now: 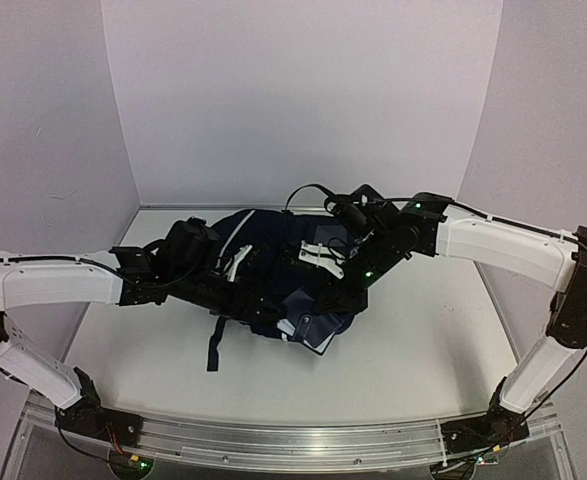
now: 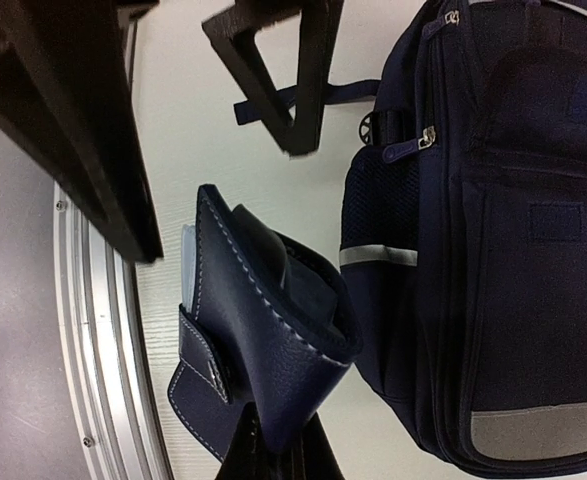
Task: Pack the student bag
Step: Pick up the personal item from the center of the board.
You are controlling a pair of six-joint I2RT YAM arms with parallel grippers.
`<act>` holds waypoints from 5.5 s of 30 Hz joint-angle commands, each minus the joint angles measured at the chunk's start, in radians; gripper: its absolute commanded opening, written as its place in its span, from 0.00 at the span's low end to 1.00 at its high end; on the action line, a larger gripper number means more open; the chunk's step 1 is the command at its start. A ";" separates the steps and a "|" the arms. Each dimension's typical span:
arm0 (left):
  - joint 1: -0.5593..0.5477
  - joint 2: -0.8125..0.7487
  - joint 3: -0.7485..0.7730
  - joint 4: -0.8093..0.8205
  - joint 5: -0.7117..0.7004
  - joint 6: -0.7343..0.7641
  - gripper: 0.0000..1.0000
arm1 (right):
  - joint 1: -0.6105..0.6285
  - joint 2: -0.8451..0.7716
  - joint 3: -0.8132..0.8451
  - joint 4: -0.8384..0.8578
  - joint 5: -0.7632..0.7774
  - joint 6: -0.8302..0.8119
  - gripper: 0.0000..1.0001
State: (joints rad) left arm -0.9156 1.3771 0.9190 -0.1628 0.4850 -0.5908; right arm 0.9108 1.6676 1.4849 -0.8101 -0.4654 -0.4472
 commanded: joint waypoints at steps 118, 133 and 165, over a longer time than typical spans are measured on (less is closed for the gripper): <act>0.146 0.268 0.126 0.815 0.247 -0.514 0.44 | -0.356 0.003 -0.396 1.517 -0.765 1.641 0.09; 0.162 0.243 0.095 0.690 0.170 -0.495 0.72 | -0.354 -0.009 -0.392 1.533 -0.777 1.643 0.04; 0.080 0.185 0.435 -0.218 -0.381 -0.111 0.53 | -0.346 0.035 -0.414 1.495 -0.740 1.636 0.14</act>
State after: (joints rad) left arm -0.8122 1.5223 1.2720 -0.2724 0.1706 -0.7623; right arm 0.5558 1.7107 1.0657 0.6356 -1.2018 1.1893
